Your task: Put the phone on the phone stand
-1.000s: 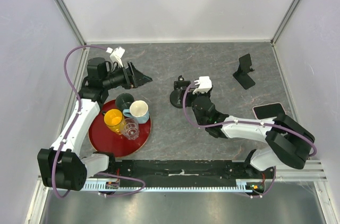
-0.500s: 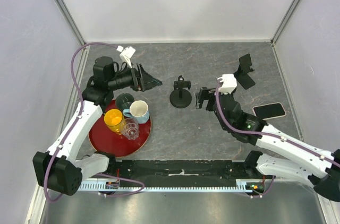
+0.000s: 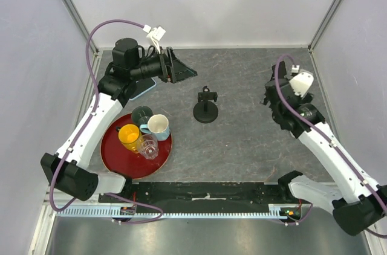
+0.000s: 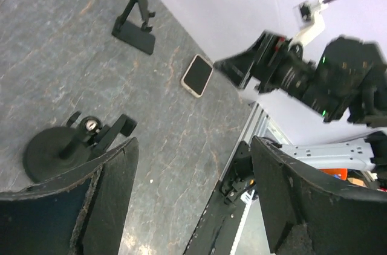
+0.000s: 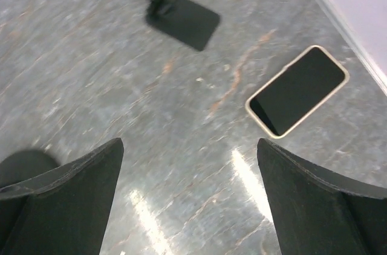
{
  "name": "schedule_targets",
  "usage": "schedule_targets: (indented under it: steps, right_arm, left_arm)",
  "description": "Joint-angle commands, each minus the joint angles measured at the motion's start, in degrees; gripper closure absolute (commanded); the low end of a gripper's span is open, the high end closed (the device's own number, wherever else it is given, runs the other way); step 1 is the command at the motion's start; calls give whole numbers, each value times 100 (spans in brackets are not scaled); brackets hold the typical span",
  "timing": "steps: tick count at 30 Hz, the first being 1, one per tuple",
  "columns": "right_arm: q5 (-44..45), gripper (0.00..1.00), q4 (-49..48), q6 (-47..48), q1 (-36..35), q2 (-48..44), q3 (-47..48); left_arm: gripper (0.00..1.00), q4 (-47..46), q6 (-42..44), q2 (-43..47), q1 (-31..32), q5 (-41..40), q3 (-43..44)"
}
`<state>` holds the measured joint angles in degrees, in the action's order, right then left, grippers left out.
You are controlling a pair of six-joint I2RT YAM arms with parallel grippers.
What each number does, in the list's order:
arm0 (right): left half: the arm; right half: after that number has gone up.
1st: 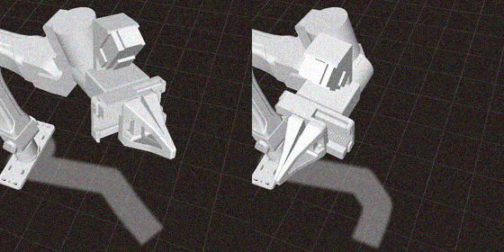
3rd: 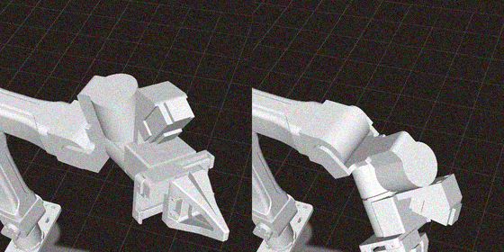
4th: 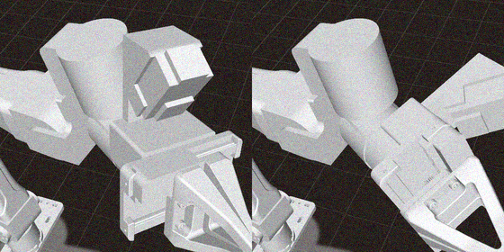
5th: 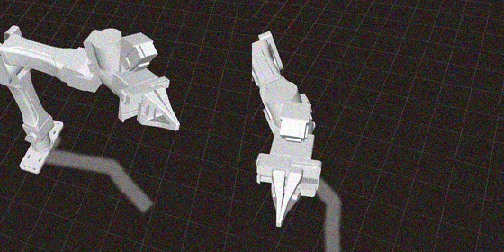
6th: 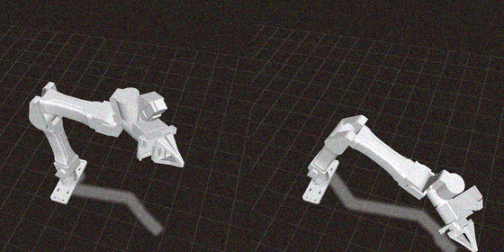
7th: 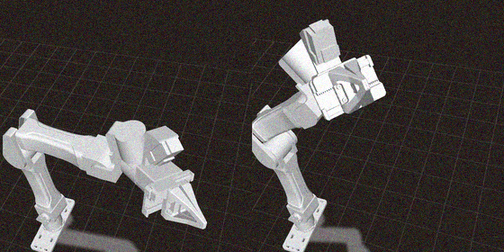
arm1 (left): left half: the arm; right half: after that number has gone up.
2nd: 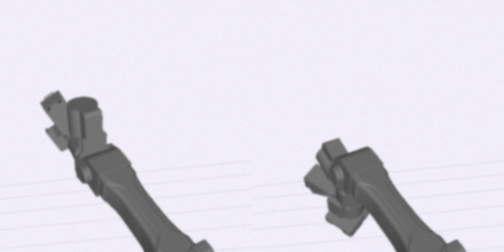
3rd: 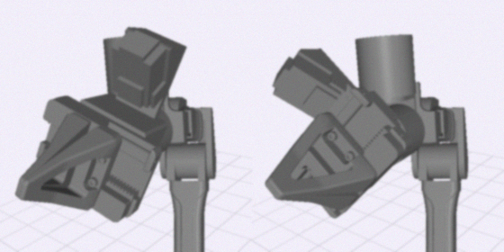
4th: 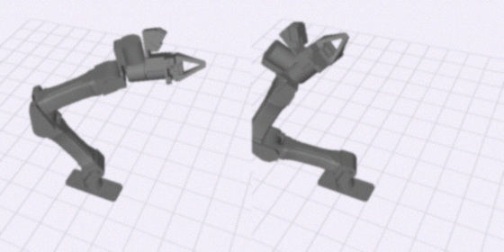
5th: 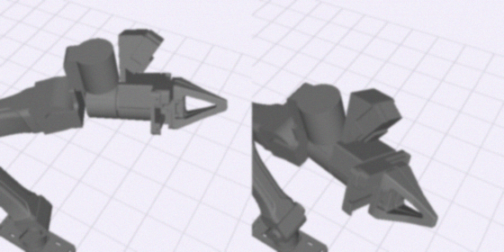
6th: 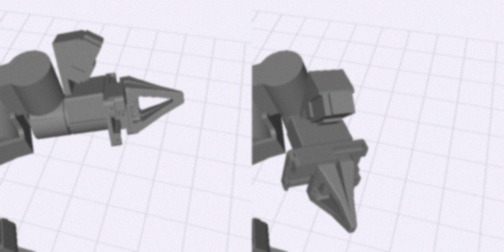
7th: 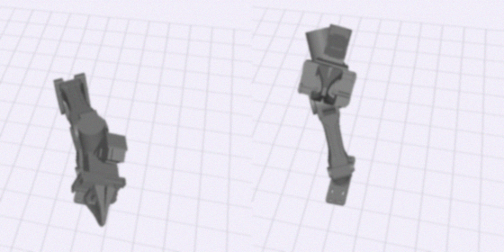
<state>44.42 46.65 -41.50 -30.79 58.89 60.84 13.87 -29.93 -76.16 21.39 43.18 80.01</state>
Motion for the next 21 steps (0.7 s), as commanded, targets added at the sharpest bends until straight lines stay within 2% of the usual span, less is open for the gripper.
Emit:
schedule_targets:
  steps: [1, 2, 4, 5, 8, 11, 14, 21]
  right_arm:
    - [-1054, 2, 90, 343, 1142, 429, 209]
    - [-1198, 2, -67, 448, 1641, 700, 183]
    - [-1627, 2, -244, 502, 2188, 965, 78]
    - [-1821, 2, -471, 519, 2756, 1236, 42]
    - [-2479, 2, -771, 170, 3935, 1999, -37]
    - [-3094, 2, -772, -183, 4518, 2957, 243]
    - [-3256, 2, -868, -341, 4704, 3522, 464]
    - [-3247, 2, -1255, -781, 5108, 3963, 149]
  left_arm:
    - [19, 502, 558, 127, 23, -432, -204]
    - [19, 590, 611, 163, 23, -442, -214]
    - [19, 591, 664, 286, 32, -468, -292]
    - [19, 582, 673, 329, 32, -468, -319]
    - [19, 591, 725, 523, 94, -600, -398]
    - [19, 591, 743, 576, 111, -696, -416]
    - [20, 608, 699, 532, 111, -671, -433]
    - [20, 591, 717, 594, 111, -696, -468]
